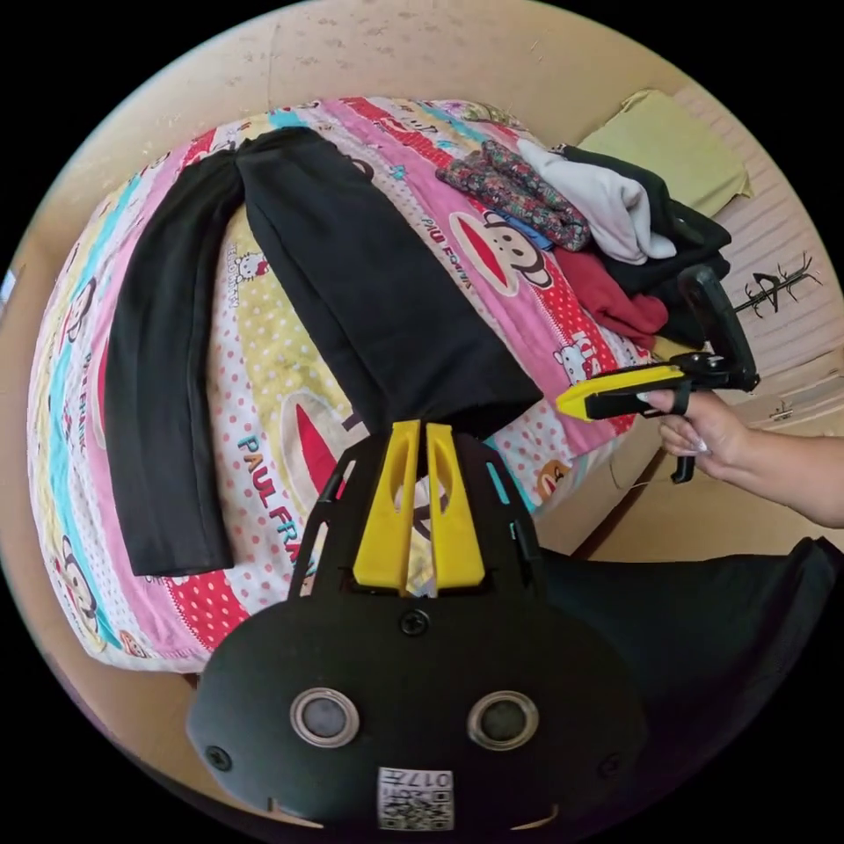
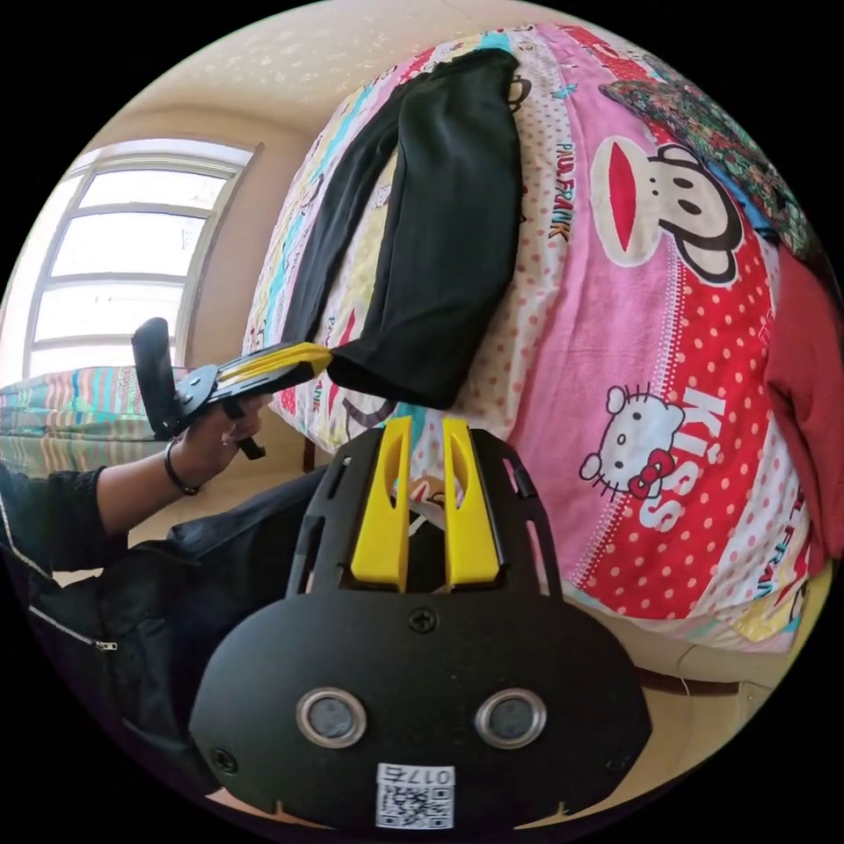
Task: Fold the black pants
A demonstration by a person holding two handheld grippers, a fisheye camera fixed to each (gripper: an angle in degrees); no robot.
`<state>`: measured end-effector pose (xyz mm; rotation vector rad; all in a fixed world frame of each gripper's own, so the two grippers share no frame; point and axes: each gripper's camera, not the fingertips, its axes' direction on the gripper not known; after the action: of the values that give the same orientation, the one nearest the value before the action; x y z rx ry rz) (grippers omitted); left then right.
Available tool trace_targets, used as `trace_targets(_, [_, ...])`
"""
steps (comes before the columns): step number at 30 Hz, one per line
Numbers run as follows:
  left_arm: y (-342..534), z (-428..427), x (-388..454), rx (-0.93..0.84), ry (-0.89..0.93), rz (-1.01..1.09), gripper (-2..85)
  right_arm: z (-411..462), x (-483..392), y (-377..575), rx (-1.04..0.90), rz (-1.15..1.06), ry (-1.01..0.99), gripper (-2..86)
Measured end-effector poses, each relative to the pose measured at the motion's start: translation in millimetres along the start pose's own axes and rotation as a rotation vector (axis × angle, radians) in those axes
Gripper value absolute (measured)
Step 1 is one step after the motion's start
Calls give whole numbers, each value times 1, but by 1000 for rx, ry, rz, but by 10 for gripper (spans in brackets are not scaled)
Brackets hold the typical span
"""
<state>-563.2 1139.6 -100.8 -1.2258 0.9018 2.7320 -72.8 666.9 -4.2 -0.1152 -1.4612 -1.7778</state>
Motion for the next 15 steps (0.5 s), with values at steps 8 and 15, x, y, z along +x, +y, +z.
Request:
trace_targets(8, [0,-37,0,69,9,-70,0,31,-15,-11,-14,-12,66,83])
trace_targets(15, [-3,-56,-1,-10,38,5,-1,-17,-49,15,163,-193,223,39])
